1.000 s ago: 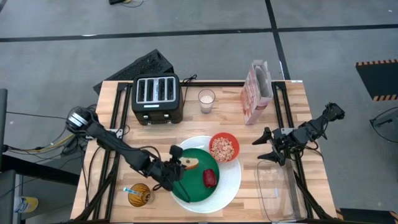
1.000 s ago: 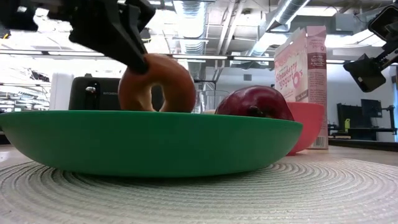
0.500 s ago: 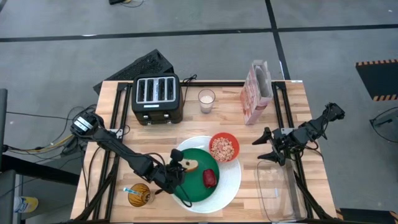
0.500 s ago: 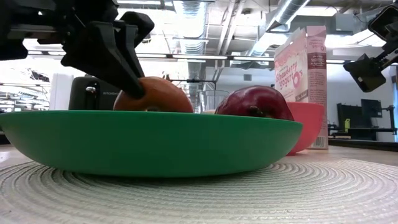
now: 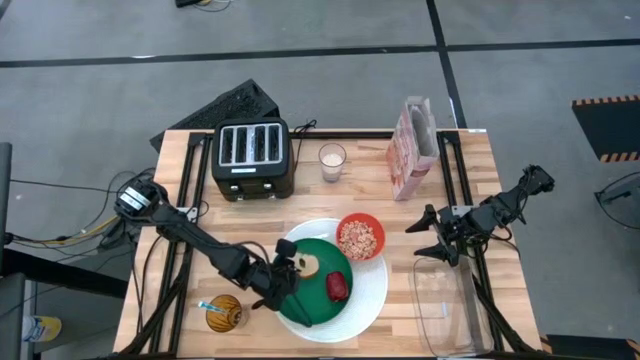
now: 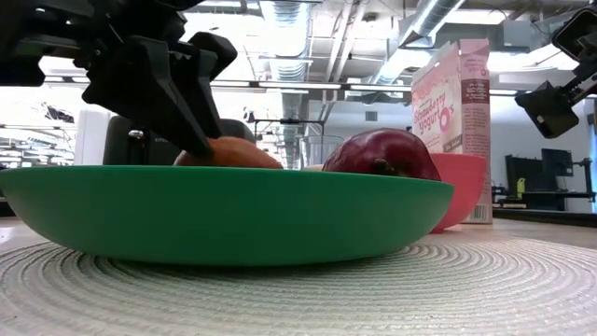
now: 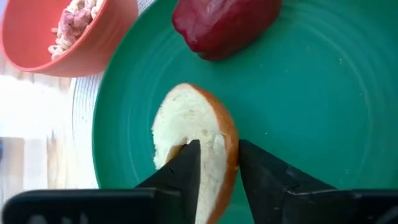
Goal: Arrange a breakfast setting
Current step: Put the toasted bread into the plate, then put the spoon on the right side of the plate on the white table mat
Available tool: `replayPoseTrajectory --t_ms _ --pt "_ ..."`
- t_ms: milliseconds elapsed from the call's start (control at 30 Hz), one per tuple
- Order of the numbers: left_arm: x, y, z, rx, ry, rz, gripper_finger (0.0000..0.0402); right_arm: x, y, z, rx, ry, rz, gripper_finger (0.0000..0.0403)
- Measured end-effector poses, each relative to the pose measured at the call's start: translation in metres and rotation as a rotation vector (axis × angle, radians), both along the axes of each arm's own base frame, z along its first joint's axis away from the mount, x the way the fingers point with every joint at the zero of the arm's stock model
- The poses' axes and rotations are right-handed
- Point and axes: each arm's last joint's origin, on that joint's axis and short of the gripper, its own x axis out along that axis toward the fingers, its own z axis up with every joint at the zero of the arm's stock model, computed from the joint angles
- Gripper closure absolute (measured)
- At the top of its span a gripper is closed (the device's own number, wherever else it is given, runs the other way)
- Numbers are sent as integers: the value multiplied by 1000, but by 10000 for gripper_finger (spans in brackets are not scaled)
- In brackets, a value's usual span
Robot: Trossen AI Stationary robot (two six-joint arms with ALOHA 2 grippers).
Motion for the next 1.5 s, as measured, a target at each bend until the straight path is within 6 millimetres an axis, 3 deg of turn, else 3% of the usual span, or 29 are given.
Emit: replayPoseTrajectory --t_ms 500,733,967,1200,1500 --pt "6 -4 12 -48 -38 7 218 0 0 0 0 0 0 25" --pt "8 -5 51 -58 -32 46 218 0 0 0 0 0 0 25" --pt "0 -4 95 -211 -19 94 218 0 0 0 0 0 0 25" --pt "-20 -3 126 -314 -79 121 219 0 0 0 0 0 0 25" --pt "-73 -12 162 -294 -196 107 219 0 0 0 -1 0 0 25"
